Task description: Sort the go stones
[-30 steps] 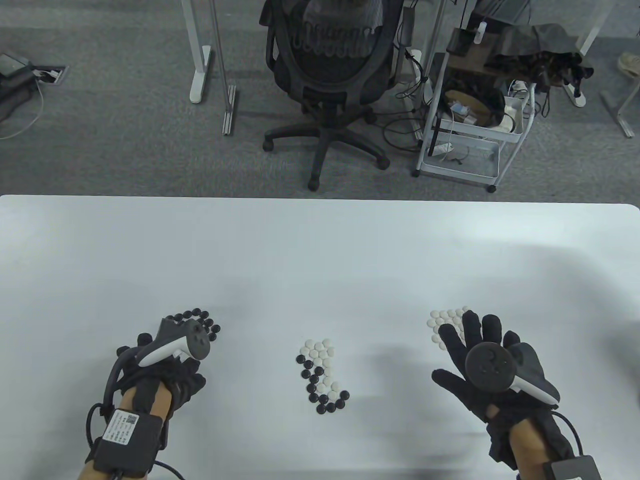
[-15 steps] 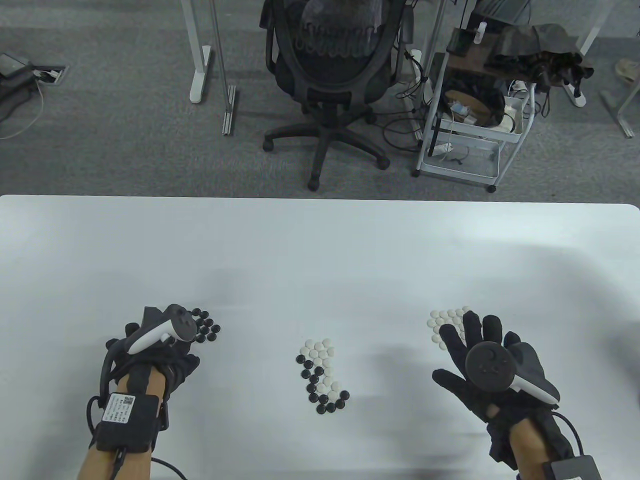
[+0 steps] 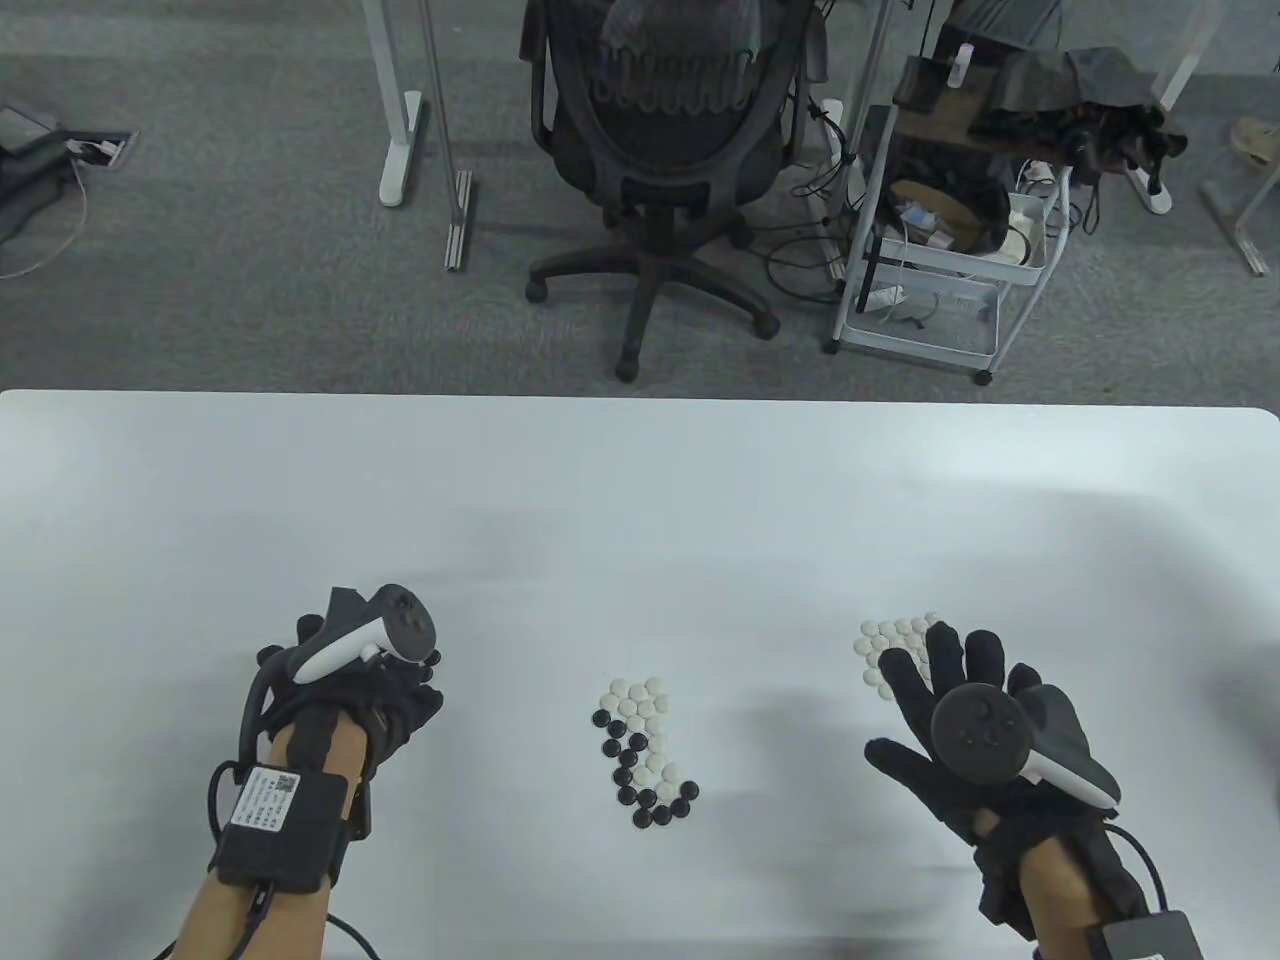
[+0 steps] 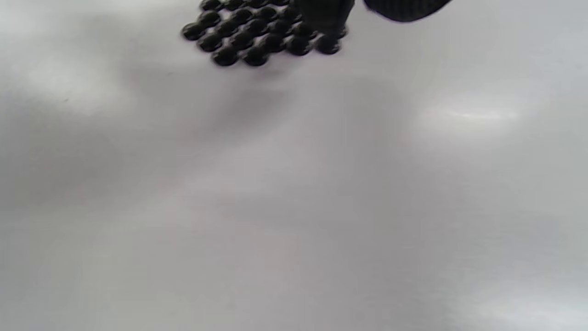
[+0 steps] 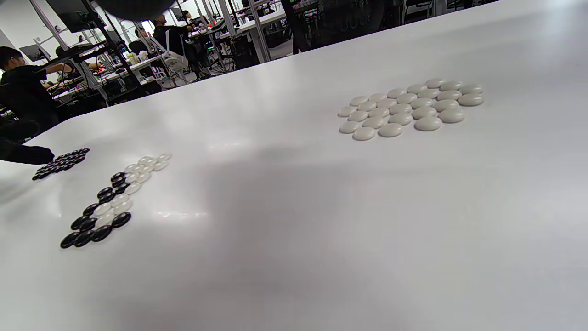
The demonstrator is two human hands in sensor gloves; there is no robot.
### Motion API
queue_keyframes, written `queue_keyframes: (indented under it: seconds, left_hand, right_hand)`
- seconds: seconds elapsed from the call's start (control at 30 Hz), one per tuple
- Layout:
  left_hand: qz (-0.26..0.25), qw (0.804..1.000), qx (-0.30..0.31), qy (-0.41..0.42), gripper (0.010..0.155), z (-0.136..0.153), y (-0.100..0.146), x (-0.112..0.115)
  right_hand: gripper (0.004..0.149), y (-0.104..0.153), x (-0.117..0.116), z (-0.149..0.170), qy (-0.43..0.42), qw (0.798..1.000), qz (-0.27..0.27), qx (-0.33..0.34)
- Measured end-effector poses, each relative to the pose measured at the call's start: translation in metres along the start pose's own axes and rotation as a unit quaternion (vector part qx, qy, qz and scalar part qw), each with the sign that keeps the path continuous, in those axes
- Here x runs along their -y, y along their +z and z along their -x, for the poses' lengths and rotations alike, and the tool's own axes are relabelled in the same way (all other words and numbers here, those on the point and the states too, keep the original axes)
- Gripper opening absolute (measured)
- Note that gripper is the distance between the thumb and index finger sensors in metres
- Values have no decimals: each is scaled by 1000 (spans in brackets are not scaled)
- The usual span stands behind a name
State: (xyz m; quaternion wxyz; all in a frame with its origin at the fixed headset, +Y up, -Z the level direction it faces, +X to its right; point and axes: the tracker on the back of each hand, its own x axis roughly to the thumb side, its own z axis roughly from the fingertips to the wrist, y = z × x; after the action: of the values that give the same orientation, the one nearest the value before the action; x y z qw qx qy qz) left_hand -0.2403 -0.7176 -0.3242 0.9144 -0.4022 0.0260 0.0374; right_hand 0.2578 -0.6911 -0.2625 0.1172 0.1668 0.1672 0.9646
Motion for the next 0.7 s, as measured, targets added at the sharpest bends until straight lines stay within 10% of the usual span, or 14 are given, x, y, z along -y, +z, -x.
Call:
queue_keyframes:
  seconds: [0.7]
  left_hand:
    - [44,976,164,-136,61,-143,-6,25]
  right_hand:
    - [79,2,1,2,-3,1000,4,3]
